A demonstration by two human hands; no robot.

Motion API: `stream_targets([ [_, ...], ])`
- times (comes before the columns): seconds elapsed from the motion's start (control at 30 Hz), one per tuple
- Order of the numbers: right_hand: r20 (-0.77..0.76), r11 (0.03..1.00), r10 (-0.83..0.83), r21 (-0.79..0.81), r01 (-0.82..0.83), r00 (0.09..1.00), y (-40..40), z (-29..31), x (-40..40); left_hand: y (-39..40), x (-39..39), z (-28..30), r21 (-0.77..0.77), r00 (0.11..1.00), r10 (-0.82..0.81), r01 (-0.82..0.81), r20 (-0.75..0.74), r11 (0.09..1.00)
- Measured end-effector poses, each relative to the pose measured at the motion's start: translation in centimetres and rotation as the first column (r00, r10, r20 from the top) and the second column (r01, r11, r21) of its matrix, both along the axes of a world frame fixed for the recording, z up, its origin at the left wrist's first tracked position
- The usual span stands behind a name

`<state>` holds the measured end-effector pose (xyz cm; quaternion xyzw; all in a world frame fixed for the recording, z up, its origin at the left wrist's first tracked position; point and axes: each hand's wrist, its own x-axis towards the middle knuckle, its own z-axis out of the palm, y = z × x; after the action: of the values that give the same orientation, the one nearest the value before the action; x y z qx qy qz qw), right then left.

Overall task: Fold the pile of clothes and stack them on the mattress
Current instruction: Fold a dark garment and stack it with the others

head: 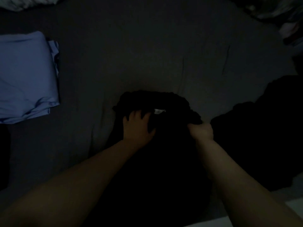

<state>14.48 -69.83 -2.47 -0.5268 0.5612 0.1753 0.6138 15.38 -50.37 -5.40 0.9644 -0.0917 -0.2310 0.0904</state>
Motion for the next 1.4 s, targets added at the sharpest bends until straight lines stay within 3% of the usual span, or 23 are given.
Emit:
stream_targets([
  [0.03, 0.043, 0.992, -0.095, 0.091, 0.090, 0.995, -0.9, -0.4, -0.9, 0.3, 0.9, 0.2, -0.095, 0.986, 0.140, -0.131, 0.094, 0.987],
  [0.1, 0.084, 0.973, -0.119, 0.206, 0.099, 0.989, -2.1, 0.0, -2.5, 0.7, 2.9, 0.5, -0.211, 0.926, 0.326, -0.286, 0.188, 0.935],
  [0.17, 0.147, 0.950, -0.137, 0.300, 0.088, 0.980, -3.1, -0.2, -3.6, 1.2, 4.6, 0.6, -0.125, 0.923, 0.322, -0.301, 0.210, 0.945],
  [0.27, 0.256, 0.844, -0.265, 0.528, 0.095, 0.930, -4.0, 0.6, -5.0, 2.3, 6.4, 0.0, 0.038, 0.939, 0.321, -0.328, 0.122, 0.944],
  [0.33, 0.294, 0.748, -0.378, 0.655, 0.103, 0.878, -4.6, 0.7, -5.7, 3.2, 6.9, -0.8, -0.017, 0.942, 0.336, -0.336, 0.004, 0.942],
  [0.4, 0.320, 0.708, -0.417, 0.702, 0.083, 0.851, -4.9, 1.0, -6.1, 3.8, 6.6, -0.9, -0.108, 0.907, 0.421, -0.420, -0.018, 0.901],
  [0.47, 0.318, 0.792, -0.281, 0.609, 0.032, 0.906, -4.7, 1.0, -6.0, 3.8, 6.0, -0.3, -0.176, 0.846, 0.533, -0.528, -0.022, 0.831],
  [0.53, 0.301, 0.968, 0.097, 0.195, -0.160, 0.949, -4.2, 0.6, -5.8, 3.6, 5.3, 0.7, -0.243, 0.845, 0.534, -0.515, 0.017, 0.822],
  [0.57, 0.256, 0.946, 0.323, -0.076, -0.314, 0.911, -3.9, 0.5, -5.6, 3.5, 5.0, 1.1, -0.286, 0.865, 0.498, -0.464, 0.058, 0.839],
  [0.6, 0.191, 0.826, 0.544, -0.291, -0.483, 0.817, -3.6, 0.4, -5.3, 3.5, 4.7, 1.6, -0.323, 0.882, 0.461, -0.410, 0.100, 0.853],
  [0.67, 0.023, 0.448, 0.850, -0.556, -0.700, 0.526, -2.8, 0.3, -4.2, 3.4, 4.2, 2.4, -0.345, 0.889, 0.432, -0.363, 0.151, 0.866],
  [0.73, -0.145, 0.109, 0.961, -0.579, -0.808, 0.234, -1.3, 0.0, -2.8, 3.3, 3.6, 3.4, -0.350, 0.885, 0.424, -0.342, 0.194, 0.872],
  [0.77, -0.246, -0.019, 0.959, -0.541, -0.841, 0.137, -0.4, -0.1, -2.2, 3.3, 3.3, 4.1, -0.357, 0.882, 0.425, -0.337, 0.204, 0.871],
  [0.8, -0.342, -0.089, 0.934, -0.512, -0.855, 0.107, 0.2, -0.4, -1.7, 3.5, 2.9, 4.7, -0.366, 0.880, 0.424, -0.331, 0.214, 0.870],
  [0.87, -0.502, -0.139, 0.846, -0.532, -0.836, 0.179, 0.4, -0.3, -0.8, 4.3, 2.4, 6.0, -0.352, 0.878, 0.409, -0.312, 0.247, 0.882],
  [0.97, -0.577, -0.081, 0.767, -0.521, -0.850, 0.280, -1.0, 1.7, -0.6, 5.9, 1.6, 7.9, -0.203, 0.889, 0.348, -0.297, 0.299, 0.933],
  [1.07, -0.322, 0.182, 0.857, -0.539, -0.822, 0.401, -2.8, 5.8, 0.0, 6.5, 1.0, 9.9, -0.120, 0.909, 0.305, -0.282, 0.283, 0.952],
  [1.17, 0.044, 0.438, 0.862, -0.566, -0.699, 0.505, -2.2, 11.9, -0.1, 6.5, 0.5, 13.3, -0.214, 0.884, 0.385, -0.336, 0.265, 0.917],
  [1.23, 0.150, 0.534, 0.819, -0.550, -0.642, 0.554, -1.3, 15.9, -0.4, 6.6, 0.4, 16.6, -0.293, 0.839, 0.446, -0.361, 0.313, 0.885],
  [1.27, 0.122, 0.520, 0.818, -0.573, -0.634, 0.562, -0.9, 18.0, -0.7, 6.8, 0.4, 18.5, -0.325, 0.816, 0.456, -0.349, 0.356, 0.879],
  [1.3, 0.017, 0.429, 0.843, -0.624, -0.653, 0.538, -0.6, 20.0, -1.0, 7.0, 0.5, 20.6, -0.353, 0.799, 0.461, -0.334, 0.387, 0.874],
  [1.37, -0.258, 0.125, 0.864, -0.721, -0.681, 0.432, -0.3, 23.5, -1.5, 7.8, 0.8, 24.7, -0.410, 0.802, 0.467, -0.309, 0.373, 0.858],
  [1.4, -0.267, 0.072, 0.871, -0.760, -0.646, 0.411, -0.4, 25.0, -1.5, 8.2, 1.1, 26.4, -0.442, 0.820, 0.466, -0.301, 0.331, 0.845],
])
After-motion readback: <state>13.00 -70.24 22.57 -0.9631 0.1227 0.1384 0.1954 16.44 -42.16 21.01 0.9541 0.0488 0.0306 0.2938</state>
